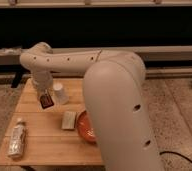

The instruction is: Place the eraser on the white sponge

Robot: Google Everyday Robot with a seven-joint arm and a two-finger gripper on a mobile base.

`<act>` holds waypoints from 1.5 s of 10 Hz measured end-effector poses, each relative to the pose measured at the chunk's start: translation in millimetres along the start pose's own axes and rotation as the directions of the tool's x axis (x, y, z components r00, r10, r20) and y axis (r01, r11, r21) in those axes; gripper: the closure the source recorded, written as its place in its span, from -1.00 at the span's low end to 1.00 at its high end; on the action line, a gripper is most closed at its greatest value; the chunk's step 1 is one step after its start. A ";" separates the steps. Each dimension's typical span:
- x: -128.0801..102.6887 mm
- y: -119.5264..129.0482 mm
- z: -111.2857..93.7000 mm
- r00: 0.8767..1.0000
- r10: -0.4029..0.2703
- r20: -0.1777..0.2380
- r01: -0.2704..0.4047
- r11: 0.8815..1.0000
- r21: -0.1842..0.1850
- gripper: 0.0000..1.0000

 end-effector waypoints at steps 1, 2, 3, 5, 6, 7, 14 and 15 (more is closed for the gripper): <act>5.3 -21.8 -1.4 1.000 0.016 0.010 -0.016 1.000 0.003 1.00; 7.9 -28.9 -0.4 1.000 0.025 0.013 -0.025 1.000 0.001 1.00; 12.5 -31.3 5.6 0.999 0.031 0.011 -0.031 1.000 0.000 1.00; 19.4 -40.8 8.0 0.999 0.045 0.015 -0.045 0.999 0.002 1.00; 22.7 -53.9 6.2 0.998 0.056 0.019 -0.056 0.998 0.005 1.00; 24.6 -71.1 5.4 0.998 0.060 0.021 -0.060 0.998 0.006 1.00; 59.3 -101.0 19.7 0.998 0.065 0.005 -0.066 0.998 0.026 1.00; 62.1 -96.8 24.1 0.998 0.062 0.004 -0.062 0.998 0.027 1.00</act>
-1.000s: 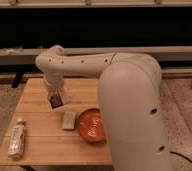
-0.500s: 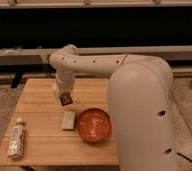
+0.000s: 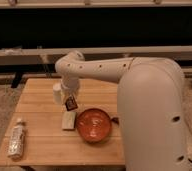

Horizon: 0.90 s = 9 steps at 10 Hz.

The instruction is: Place the eraser on the white sponge

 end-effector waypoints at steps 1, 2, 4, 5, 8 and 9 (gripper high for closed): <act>-0.8 3.7 3.2 1.000 0.000 0.000 0.000 1.000 0.002 1.00; -7.0 10.5 7.8 1.000 -0.003 -0.002 0.003 1.000 0.001 1.00; -10.3 11.2 12.5 1.000 -0.007 -0.009 0.007 1.000 0.000 1.00; -2.9 6.2 15.5 1.000 -0.003 -0.018 0.003 1.000 0.006 1.00; 2.6 2.6 20.6 1.000 -0.003 -0.017 0.003 1.000 0.005 1.00; -3.0 6.1 23.5 1.000 -0.007 -0.018 0.007 1.000 0.006 1.00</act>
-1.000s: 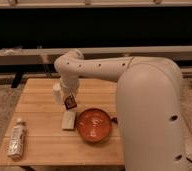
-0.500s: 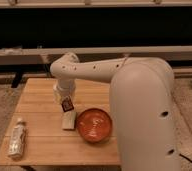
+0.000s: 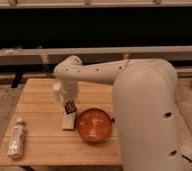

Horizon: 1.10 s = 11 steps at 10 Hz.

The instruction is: Place the eraser on the white sponge

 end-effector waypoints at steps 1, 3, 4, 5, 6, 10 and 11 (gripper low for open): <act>-3.4 6.1 3.1 1.000 -0.006 -0.004 0.006 1.000 -0.001 1.00; 2.4 5.0 9.4 1.000 -0.010 -0.017 0.010 1.000 0.005 1.00; 4.9 2.2 10.0 1.000 -0.009 -0.016 0.009 1.000 0.006 1.00; 3.6 0.6 10.3 1.000 -0.008 -0.012 0.008 1.000 0.006 1.00; -1.2 4.9 13.7 1.000 -0.012 -0.012 0.013 1.000 0.003 1.00; -0.6 6.8 21.8 0.999 -0.021 -0.025 0.022 1.000 0.011 1.00; -0.6 4.9 22.5 1.000 -0.019 -0.023 0.020 1.000 0.010 1.00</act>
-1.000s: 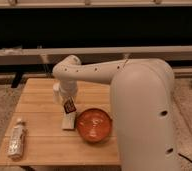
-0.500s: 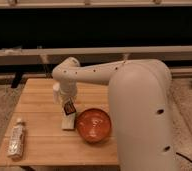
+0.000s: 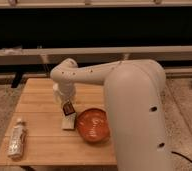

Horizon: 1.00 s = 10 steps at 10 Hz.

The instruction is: Place the eraser on the white sponge

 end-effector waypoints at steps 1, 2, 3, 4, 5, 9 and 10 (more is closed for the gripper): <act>-4.5 4.2 2.5 1.000 -0.003 0.001 0.003 1.000 -0.003 1.00; -9.4 10.3 5.2 1.000 -0.009 -0.001 0.009 1.000 -0.006 1.00; -8.9 9.1 6.8 1.000 -0.011 -0.005 0.011 1.000 -0.004 1.00; -8.1 6.4 8.0 1.000 -0.010 -0.007 0.010 1.000 -0.001 1.00; -8.2 3.6 9.6 1.000 -0.007 -0.009 0.007 1.000 0.002 1.00; -12.9 8.4 15.7 1.000 -0.011 -0.014 0.011 1.000 0.000 1.00; -13.3 7.2 17.3 1.000 -0.010 -0.015 0.010 1.000 0.001 1.00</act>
